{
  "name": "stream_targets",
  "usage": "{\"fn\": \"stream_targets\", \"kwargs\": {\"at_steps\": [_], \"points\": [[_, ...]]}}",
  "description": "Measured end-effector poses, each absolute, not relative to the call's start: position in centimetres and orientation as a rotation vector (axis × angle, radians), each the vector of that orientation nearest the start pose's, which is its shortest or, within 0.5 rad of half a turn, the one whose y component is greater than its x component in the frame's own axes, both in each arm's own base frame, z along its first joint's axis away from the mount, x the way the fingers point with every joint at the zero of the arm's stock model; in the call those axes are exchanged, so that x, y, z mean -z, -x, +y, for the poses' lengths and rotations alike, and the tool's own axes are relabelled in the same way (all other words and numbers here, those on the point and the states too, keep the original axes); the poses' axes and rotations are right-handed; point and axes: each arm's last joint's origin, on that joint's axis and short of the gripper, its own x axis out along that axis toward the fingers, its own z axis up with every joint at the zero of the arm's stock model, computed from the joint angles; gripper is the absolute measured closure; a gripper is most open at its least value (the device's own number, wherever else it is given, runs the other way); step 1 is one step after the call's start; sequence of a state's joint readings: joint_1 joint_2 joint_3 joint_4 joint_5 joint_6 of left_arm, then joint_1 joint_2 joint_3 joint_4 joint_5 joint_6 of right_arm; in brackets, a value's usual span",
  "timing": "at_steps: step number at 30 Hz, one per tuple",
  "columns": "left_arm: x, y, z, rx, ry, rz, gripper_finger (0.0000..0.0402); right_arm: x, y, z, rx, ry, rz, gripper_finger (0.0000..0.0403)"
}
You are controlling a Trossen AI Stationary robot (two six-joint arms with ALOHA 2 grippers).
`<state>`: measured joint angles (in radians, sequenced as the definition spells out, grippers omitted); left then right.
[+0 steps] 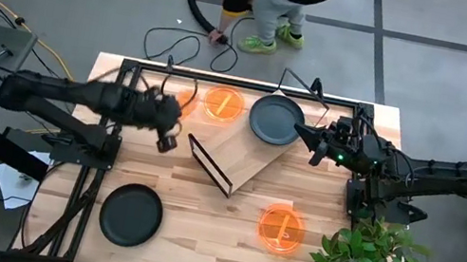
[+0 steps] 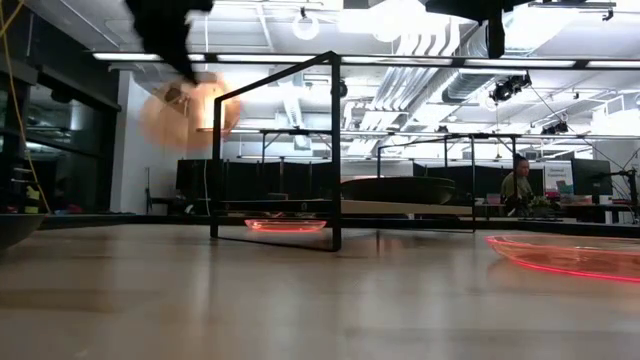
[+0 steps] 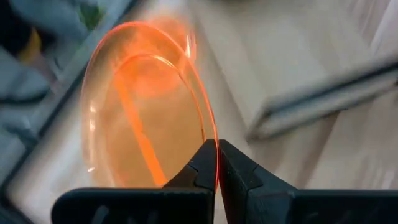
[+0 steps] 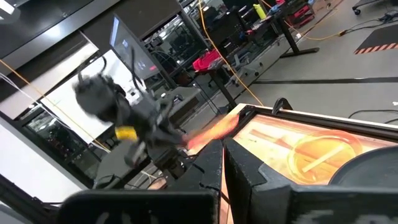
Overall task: Place and stack plates onto a shelf
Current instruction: Put the left orange plate on the shelf
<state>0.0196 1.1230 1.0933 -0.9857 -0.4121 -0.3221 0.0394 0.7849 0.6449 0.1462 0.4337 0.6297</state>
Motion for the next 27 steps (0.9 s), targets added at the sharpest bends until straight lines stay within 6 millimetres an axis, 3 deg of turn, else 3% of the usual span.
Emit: {"fn": "stream_targets", "kwargs": {"at_steps": [6, 12, 16, 20, 27], "points": [[-36.5, -23.0, 4.3, -0.389, -0.099, 0.854, 0.0401, -31.6, -17.9, -0.5, 0.372, -0.623, -0.128, 0.0403], [-37.7, -28.2, 5.8, -0.112, -0.070, 0.856, 0.0401, -31.6, -17.9, -0.5, 0.372, -0.623, -0.128, 0.0403], [-37.0, -32.2, 5.8, -0.061, -0.040, 0.879, 0.0401, -31.6, -17.9, -0.5, 0.372, -0.623, -0.128, 0.0403], [-34.9, -35.3, 5.8, -0.057, 0.000, 0.968, 0.0401, -31.6, -17.9, -0.5, 0.372, -0.623, -0.128, 0.0403], [-30.0, -37.7, 5.3, -0.031, 0.035, 1.185, 0.0401, -31.6, -17.9, -0.5, 0.372, -0.622, -0.128, 0.0403]]}}
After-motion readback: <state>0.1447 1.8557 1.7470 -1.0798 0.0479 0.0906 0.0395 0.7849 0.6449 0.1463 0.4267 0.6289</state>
